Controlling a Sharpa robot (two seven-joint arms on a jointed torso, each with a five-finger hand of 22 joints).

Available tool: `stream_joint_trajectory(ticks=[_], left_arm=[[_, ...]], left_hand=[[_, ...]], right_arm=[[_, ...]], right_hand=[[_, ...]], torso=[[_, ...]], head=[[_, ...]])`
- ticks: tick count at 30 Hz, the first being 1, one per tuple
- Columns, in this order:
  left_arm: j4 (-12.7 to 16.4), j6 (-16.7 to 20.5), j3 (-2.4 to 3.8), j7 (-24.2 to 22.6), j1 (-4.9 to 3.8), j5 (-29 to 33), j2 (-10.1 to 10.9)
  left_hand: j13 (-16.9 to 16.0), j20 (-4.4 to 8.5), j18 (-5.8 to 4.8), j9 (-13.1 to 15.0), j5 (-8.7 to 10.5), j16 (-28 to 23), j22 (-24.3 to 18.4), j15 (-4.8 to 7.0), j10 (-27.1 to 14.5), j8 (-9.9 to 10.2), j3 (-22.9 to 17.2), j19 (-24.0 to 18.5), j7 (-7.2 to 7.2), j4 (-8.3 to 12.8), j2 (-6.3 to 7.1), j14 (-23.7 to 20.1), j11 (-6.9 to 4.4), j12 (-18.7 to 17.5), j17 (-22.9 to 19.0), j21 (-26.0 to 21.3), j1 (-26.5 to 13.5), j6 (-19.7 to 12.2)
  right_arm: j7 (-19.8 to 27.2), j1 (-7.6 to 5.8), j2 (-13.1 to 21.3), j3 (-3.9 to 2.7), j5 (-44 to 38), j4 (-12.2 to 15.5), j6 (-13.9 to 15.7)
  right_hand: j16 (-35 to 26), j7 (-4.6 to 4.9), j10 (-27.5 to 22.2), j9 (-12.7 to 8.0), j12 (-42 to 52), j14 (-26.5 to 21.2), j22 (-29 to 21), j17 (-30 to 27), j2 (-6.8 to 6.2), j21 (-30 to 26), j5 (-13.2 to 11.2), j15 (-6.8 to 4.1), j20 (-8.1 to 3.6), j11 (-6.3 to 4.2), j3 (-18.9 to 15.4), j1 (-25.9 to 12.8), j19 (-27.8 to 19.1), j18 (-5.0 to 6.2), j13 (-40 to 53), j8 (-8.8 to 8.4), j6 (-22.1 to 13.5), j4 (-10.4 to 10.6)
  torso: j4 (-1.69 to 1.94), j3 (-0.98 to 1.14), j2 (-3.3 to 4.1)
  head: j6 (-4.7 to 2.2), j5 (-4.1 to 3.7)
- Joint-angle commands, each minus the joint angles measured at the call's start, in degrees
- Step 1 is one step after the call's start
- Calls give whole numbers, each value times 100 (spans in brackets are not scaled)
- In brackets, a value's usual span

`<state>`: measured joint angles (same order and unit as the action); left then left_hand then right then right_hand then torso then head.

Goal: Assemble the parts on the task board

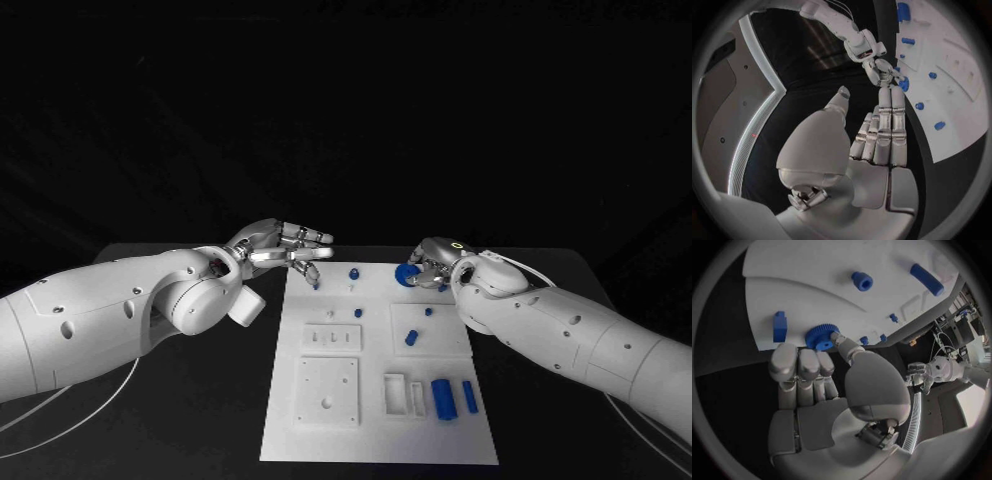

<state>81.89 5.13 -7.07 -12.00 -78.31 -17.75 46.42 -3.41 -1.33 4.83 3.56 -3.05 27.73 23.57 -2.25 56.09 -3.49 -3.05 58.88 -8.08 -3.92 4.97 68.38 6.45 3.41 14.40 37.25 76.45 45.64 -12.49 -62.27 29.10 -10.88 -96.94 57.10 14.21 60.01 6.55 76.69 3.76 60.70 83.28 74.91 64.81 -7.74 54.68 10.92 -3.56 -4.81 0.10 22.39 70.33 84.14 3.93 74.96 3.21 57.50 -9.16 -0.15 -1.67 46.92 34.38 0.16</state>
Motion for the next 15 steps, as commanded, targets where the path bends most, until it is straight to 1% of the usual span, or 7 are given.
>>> stream_joint_trajectory(ticks=[1,4,6,8,11,13,15], left_arm=[[15,-82,5,-25,0,-15,-9],[17,-81,5,-22,0,-15,-7],[18,-79,5,-18,1,-15,-6],[19,-81,5,-14,1,-15,-4],[19,-86,5,-8,1,-15,-3],[16,-84,5,0,1,-17,-2],[11,-79,5,12,1,-24,0]], left_hand=[[0,5,58,-9,25,22,5,-13,-32,14,1,-8,-2,37,-25,-5,-2,6,5,-5,42,-48],[0,2,60,-8,25,28,12,-15,-34,13,1,-20,-3,59,-42,-10,0,5,2,9,22,-46],[0,2,60,-8,25,28,12,-15,-34,13,1,-20,-3,59,-42,-10,0,5,2,9,22,-46],[0,2,60,-8,25,28,12,-15,-34,13,1,-20,-3,59,-42,-10,0,5,2,9,22,-46],[0,2,60,-8,25,28,12,-15,-34,13,1,-20,-3,59,-42,-10,0,5,2,9,22,-46],[0,2,60,-8,25,28,12,-15,-34,13,2,-20,-3,59,-43,-10,0,5,2,9,22,-46],[0,2,61,-8,25,32,13,-15,-32,13,7,-21,-7,70,-74,-8,2,6,2,13,19,-42]], right_arm=[[-76,128,-22,100,-121,-36,-266],[-125,138,-23,121,-170,-29,-225],[-148,142,-21,128,-190,-25,-213],[-169,144,-18,133,-205,-8,-191],[-217,147,-4,136,-218,53,-146],[-274,149,12,137,-242,129,-121],[-334,151,34,138,-261,226,-87]], right_hand=[[5,-10,24,15,31,18,739,2,15,33,-56,-28,-17,-11,15,65,193,0,66,37,123,-49],[8,-52,48,38,73,22,742,4,60,50,-87,-41,-27,-34,42,48,196,-9,90,45,311,-54],[5,-92,84,58,129,23,743,2,119,58,-192,-52,-38,-47,49,35,197,-18,120,47,465,-57],[1,-132,104,67,161,24,744,-3,159,66,-223,-63,-46,-64,37,10,198,-28,139,48,578,-50],[-4,-151,113,67,175,26,743,-8,186,67,-198,-74,-60,-74,28,-4,199,-36,150,42,646,-53],[-6,-162,116,57,175,27,746,-13,227,82,-76,-86,-75,-85,13,-64,204,-46,156,40,680,-39],[-5,-162,117,51,173,29,746,-15,238,86,-36,-89,-80,-85,6,-93,206,-49,158,37,675,-43]], torso=[[-4,0,1],[-8,-3,-1],[-10,-4,-4],[-7,-2,0],[-6,0,3],[-2,0,2],[-4,-1,-5]], head=[[6,3],[6,5],[4,6],[-5,7],[-3,4],[0,3],[-9,-1]])
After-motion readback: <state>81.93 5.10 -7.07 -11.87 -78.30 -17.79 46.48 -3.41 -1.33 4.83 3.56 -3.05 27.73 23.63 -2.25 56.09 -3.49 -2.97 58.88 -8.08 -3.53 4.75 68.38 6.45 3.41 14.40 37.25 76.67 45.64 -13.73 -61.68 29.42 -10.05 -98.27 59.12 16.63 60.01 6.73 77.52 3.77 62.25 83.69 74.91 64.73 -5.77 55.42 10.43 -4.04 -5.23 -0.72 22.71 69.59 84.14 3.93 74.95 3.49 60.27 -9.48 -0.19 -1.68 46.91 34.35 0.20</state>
